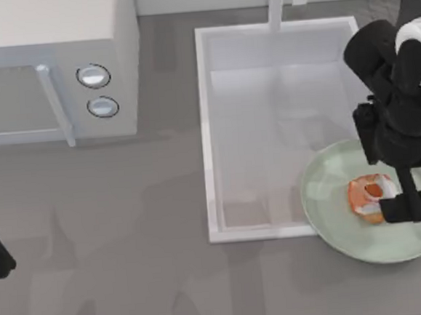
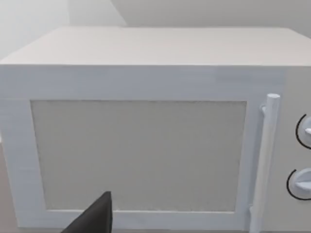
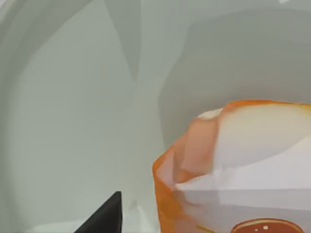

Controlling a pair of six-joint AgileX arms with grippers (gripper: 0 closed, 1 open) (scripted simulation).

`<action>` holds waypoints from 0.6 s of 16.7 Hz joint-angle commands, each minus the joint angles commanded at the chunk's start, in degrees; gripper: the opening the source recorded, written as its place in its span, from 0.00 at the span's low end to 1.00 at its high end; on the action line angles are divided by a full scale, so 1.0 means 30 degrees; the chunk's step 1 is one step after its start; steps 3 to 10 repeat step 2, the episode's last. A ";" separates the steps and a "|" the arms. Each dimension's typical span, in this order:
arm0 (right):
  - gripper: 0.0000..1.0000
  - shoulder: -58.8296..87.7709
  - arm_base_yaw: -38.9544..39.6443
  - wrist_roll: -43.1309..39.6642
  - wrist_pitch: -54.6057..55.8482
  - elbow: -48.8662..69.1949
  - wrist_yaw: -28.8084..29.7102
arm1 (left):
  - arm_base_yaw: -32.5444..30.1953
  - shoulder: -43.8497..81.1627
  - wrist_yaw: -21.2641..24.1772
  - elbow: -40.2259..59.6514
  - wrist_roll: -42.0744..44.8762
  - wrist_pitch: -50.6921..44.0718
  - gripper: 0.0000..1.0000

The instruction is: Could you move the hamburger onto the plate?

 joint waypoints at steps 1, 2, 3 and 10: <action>1.00 0.0000 0.0000 0.0000 0.0000 0.0000 0.0000 | 0.0000 0.0000 0.0000 0.0000 0.0000 0.0000 1.00; 1.00 0.0000 0.0000 0.0000 0.0000 0.0000 0.0000 | 0.0000 0.0000 0.0000 0.0000 0.0000 0.0000 1.00; 1.00 0.0000 0.0000 0.0000 0.0000 0.0000 0.0000 | 0.0000 0.0000 0.0000 0.0000 0.0000 0.0000 1.00; 1.00 0.0000 0.0000 0.0000 0.0000 0.0000 0.0000 | 0.0000 0.0000 0.0000 0.0000 0.0000 0.0000 1.00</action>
